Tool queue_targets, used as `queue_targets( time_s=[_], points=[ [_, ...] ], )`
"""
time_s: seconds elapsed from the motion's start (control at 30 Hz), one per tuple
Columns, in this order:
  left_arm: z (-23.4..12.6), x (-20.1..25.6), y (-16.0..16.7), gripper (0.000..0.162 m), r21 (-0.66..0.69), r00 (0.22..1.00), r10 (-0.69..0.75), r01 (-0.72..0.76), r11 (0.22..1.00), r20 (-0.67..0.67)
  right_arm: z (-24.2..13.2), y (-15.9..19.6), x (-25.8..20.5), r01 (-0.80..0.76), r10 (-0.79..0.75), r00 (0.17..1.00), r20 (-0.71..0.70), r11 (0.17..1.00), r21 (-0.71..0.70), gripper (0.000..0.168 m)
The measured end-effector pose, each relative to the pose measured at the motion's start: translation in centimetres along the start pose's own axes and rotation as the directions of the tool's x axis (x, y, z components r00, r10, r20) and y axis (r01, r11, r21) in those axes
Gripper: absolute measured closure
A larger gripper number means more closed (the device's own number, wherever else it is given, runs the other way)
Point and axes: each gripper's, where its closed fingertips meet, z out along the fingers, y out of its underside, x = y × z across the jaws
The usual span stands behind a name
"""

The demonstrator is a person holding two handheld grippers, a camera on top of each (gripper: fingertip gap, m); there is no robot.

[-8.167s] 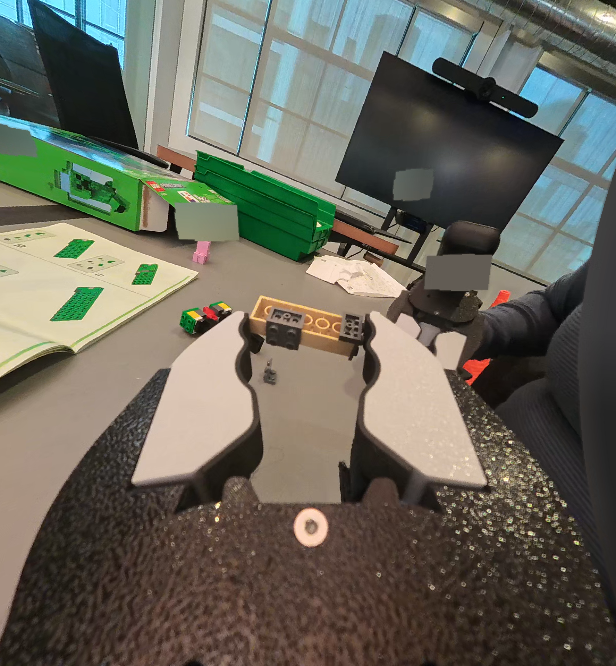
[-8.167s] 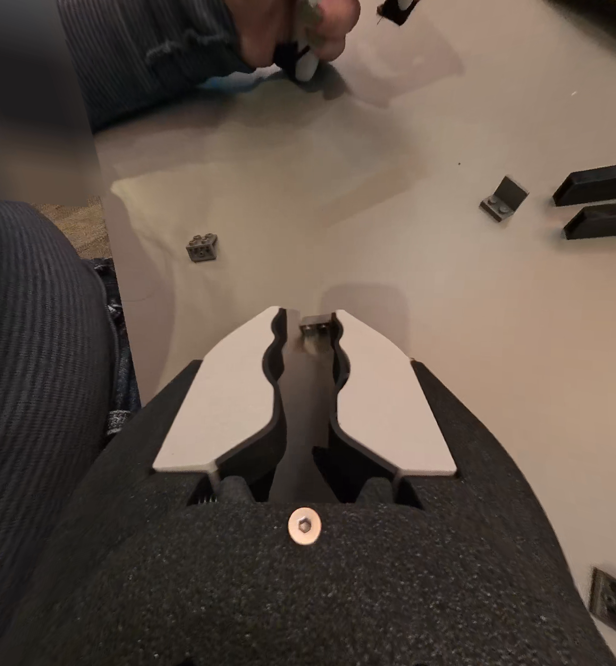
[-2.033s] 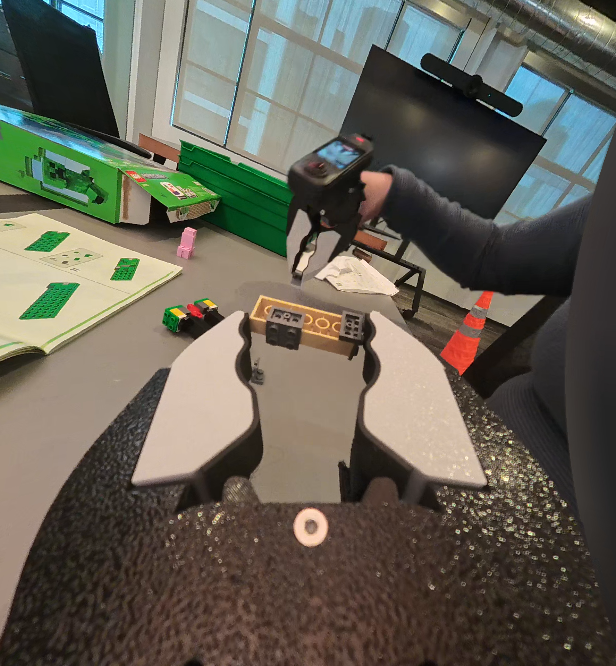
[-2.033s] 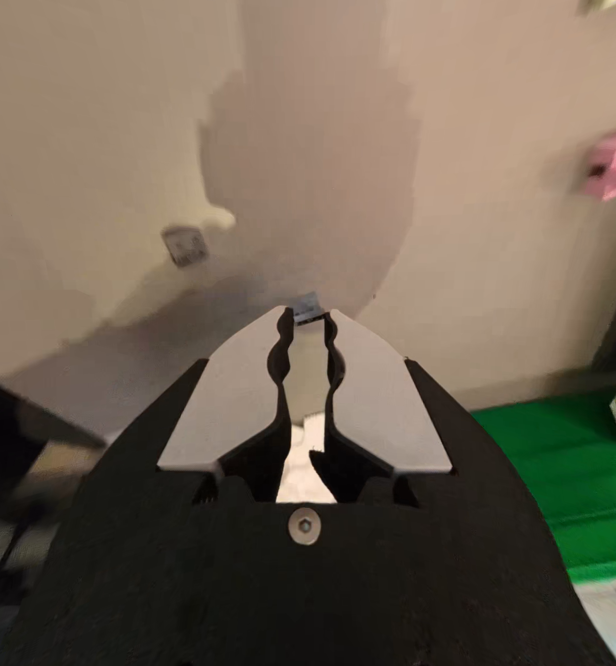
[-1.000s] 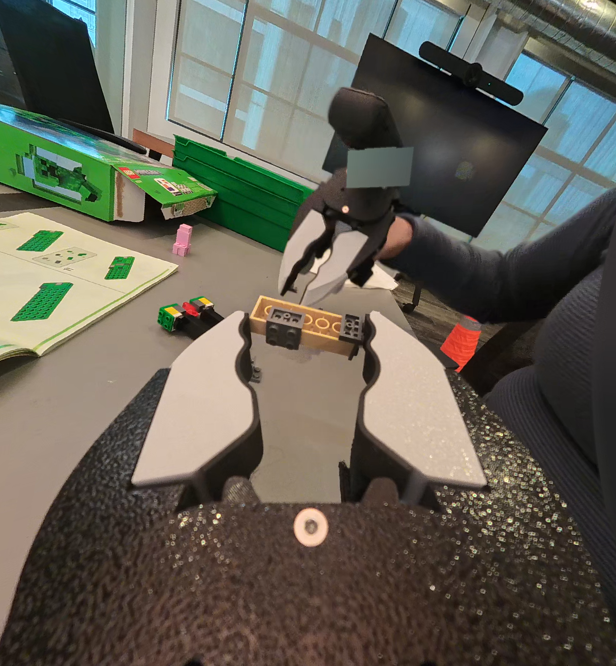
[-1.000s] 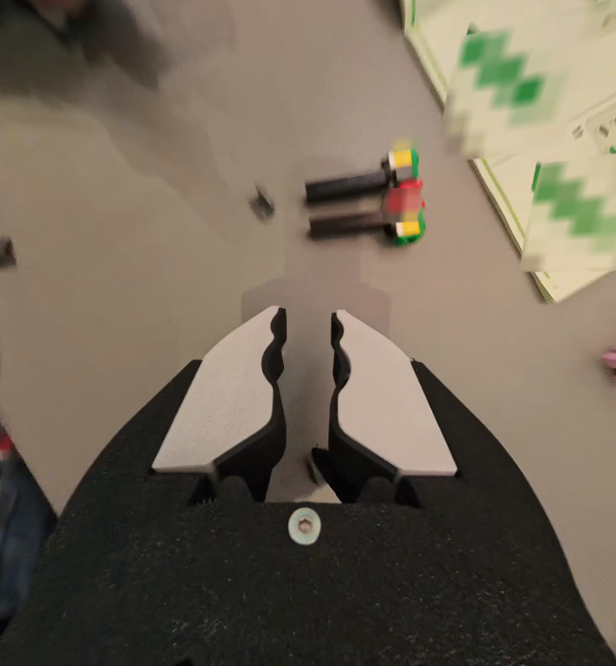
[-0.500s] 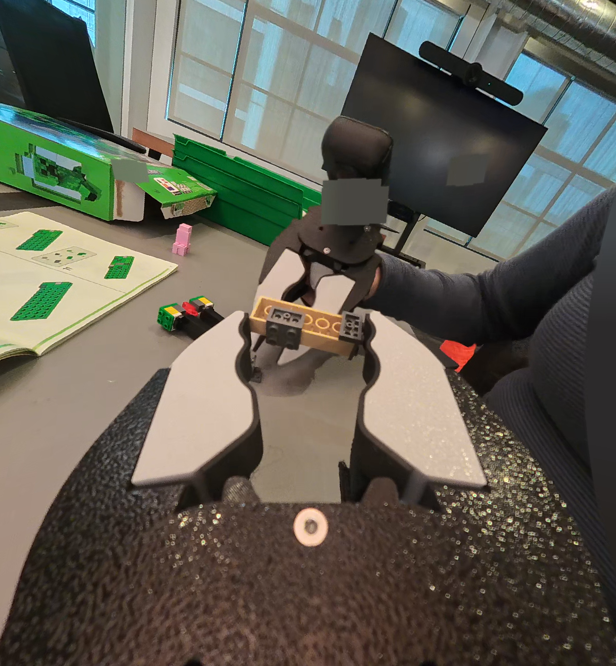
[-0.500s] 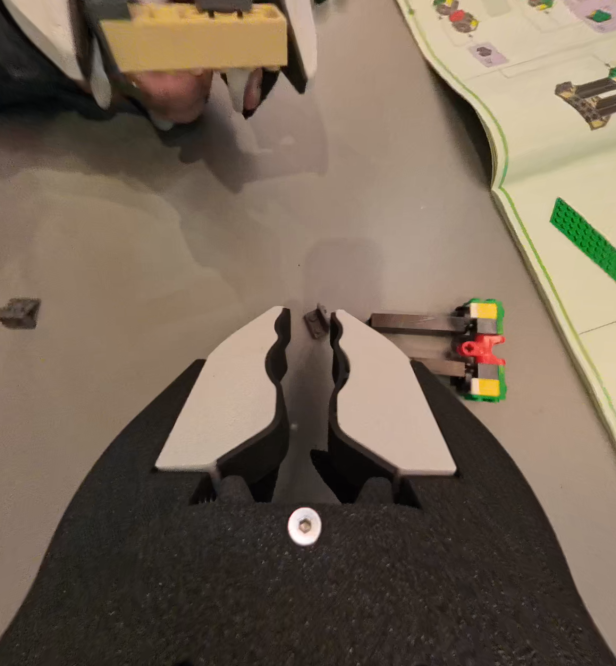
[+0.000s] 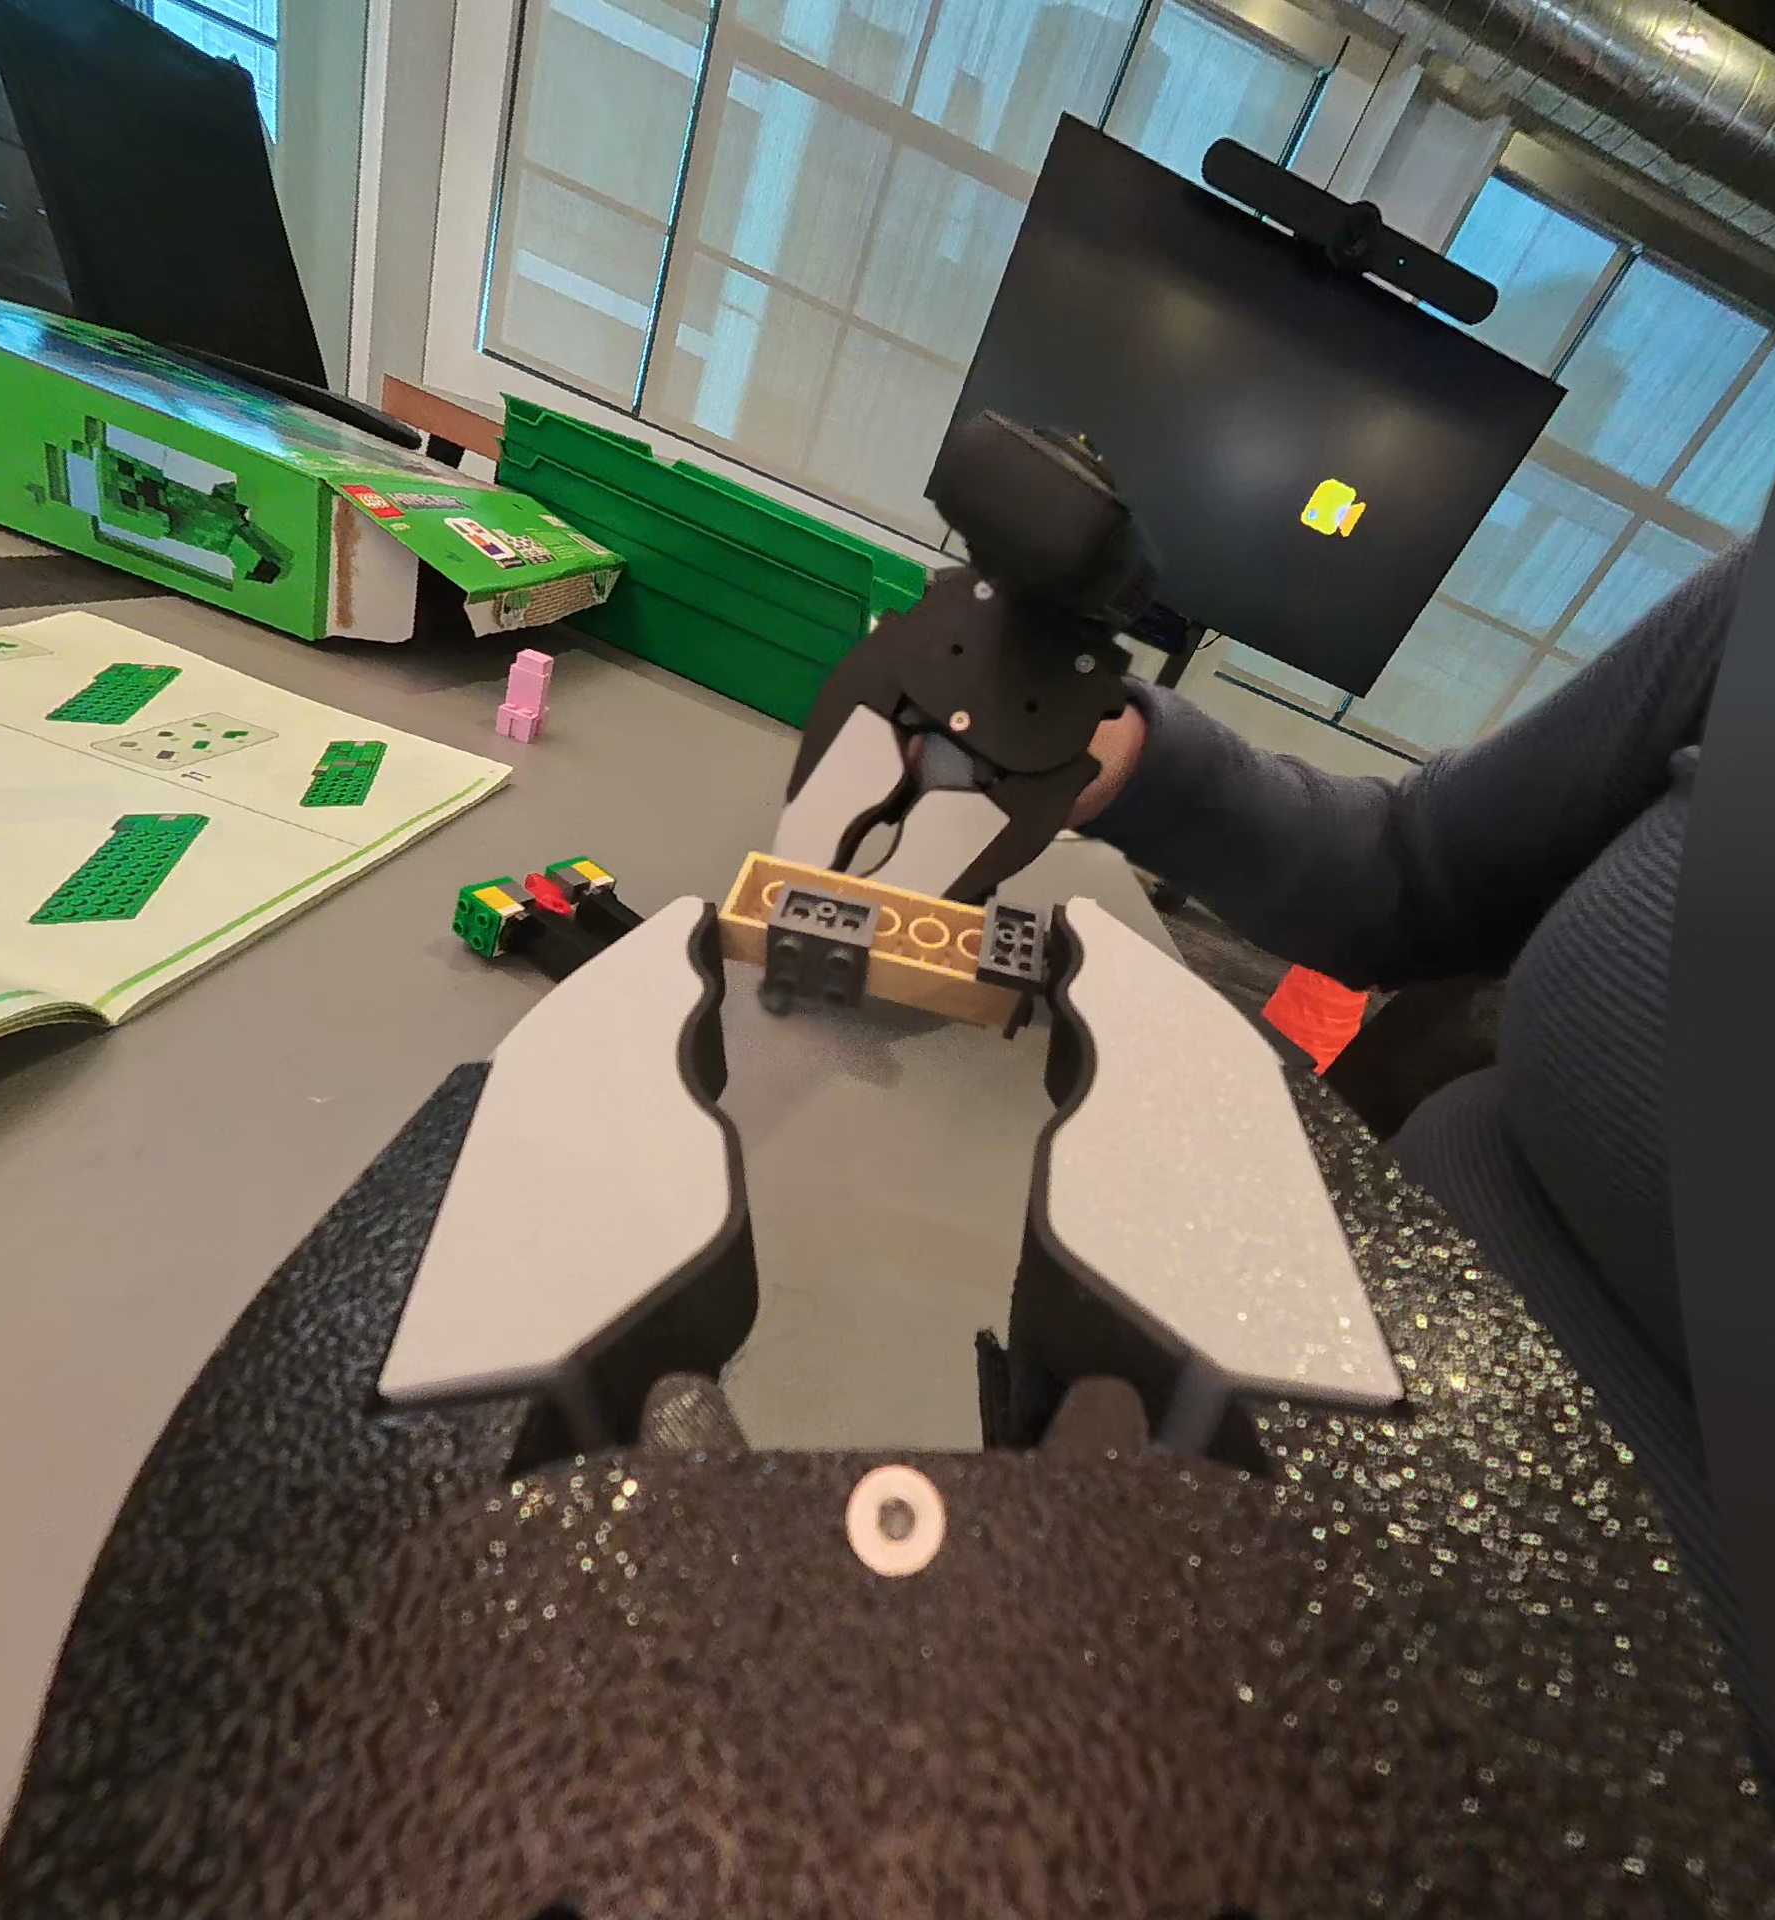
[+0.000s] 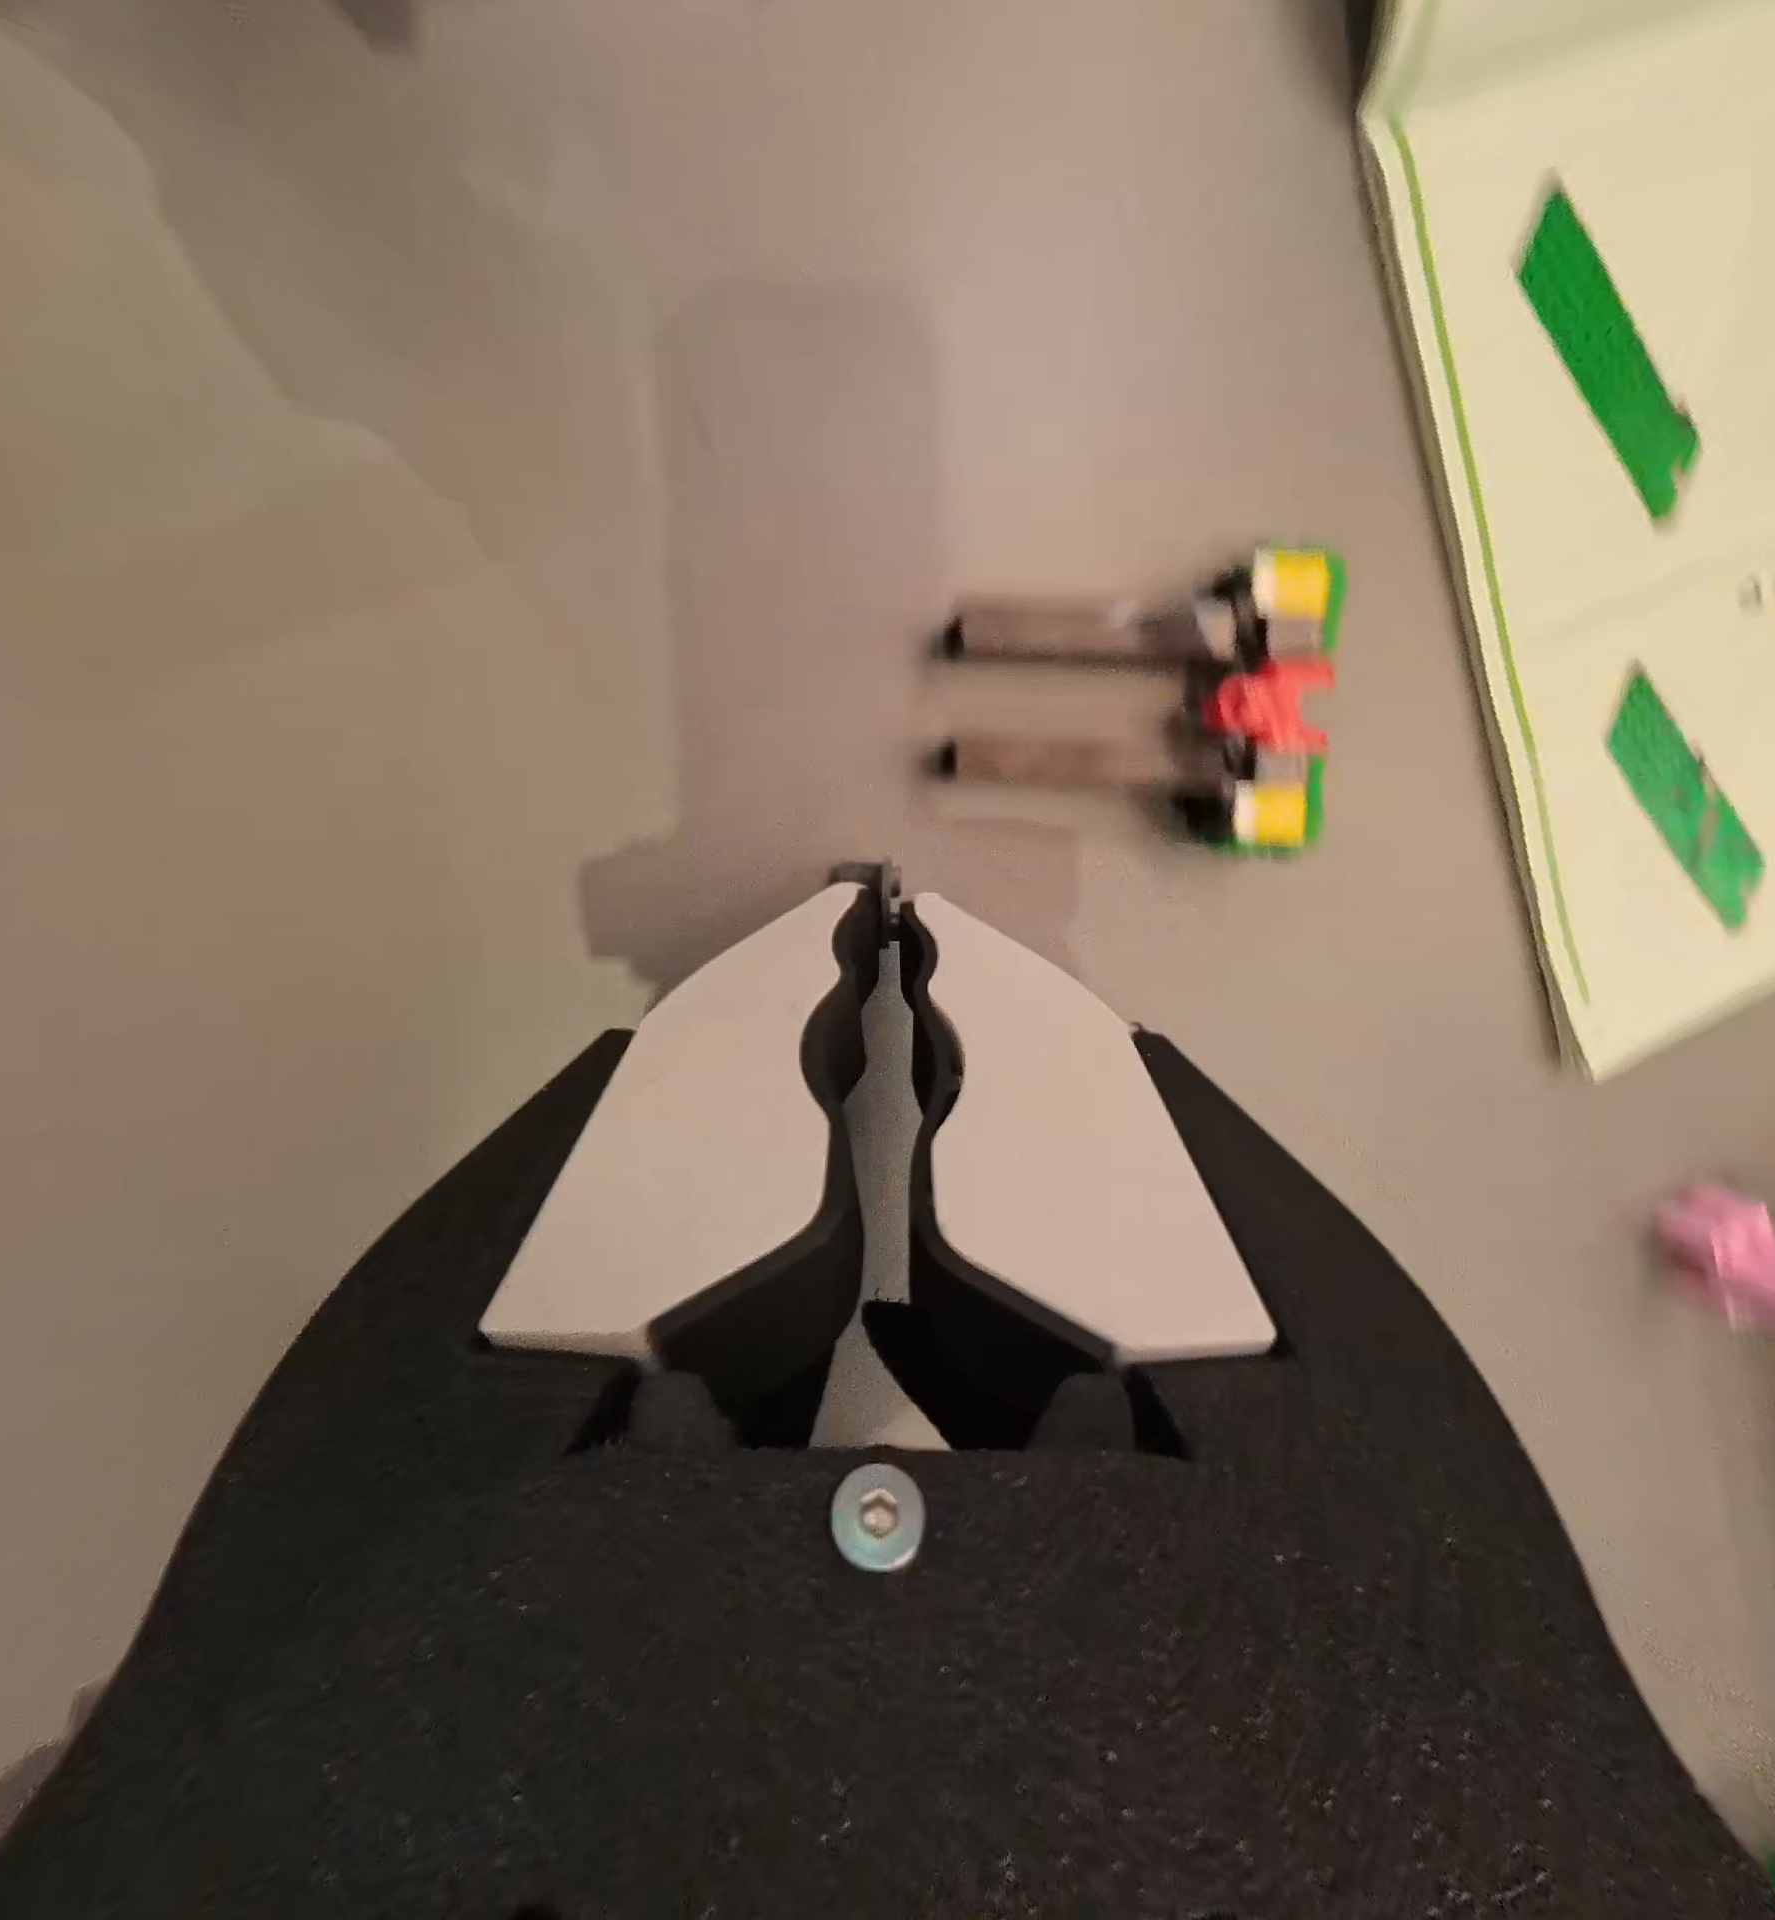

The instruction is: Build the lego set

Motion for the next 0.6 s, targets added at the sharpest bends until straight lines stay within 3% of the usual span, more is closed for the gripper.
queue_targets(
  time_s=[0.1, 0.17, 0.27, 0.37, 0.43, 0.6],
  points=[
    [0.1, 0.1, 0.0, 0.103, 0.003, 1.0, -0.006, 0.006, 1.0, -0.006, -1.7, 3.2, 0.6, -0.086, 0.074, 0.991, -0.116, 0.991, -0.101, 0.165],
    [0.2, 0.2, 0.1, 0.103, 0.0, 1.0, -0.007, 0.007, 1.0, -0.01, -2.8, 4.8, 1.4, -0.072, 0.038, 0.972, -0.231, 0.987, -0.141, 0.165],
    [0.3, 0.3, 0.1, 0.103, -0.002, 1.0, -0.008, 0.008, 1.0, -0.017, -3.9, 5.0, 2.3, 0.101, -0.139, 0.905, -0.402, 0.988, -0.114, 0.165],
    [0.4, 0.4, 0.2, 0.103, -0.005, 1.0, -0.007, 0.007, 1.0, -0.019, -4.3, 4.6, 2.7, 0.39, -0.442, 0.704, -0.556, 0.895, -0.217, 0.165],
    [0.4, 0.4, 0.2, 0.103, -0.006, 1.0, -0.005, 0.005, 1.0, -0.019, -3.7, 4.7, 2.5, 0.494, -0.577, 0.583, -0.572, 0.811, -0.314, 0.165],
    [0.3, 0.4, 0.2, 0.103, -0.003, 1.0, -0.005, 0.005, 1.0, -0.017, -2.5, 4.8, 1.4, 0.554, -0.605, 0.591, -0.534, 0.785, -0.276, 0.165]
  ],
)
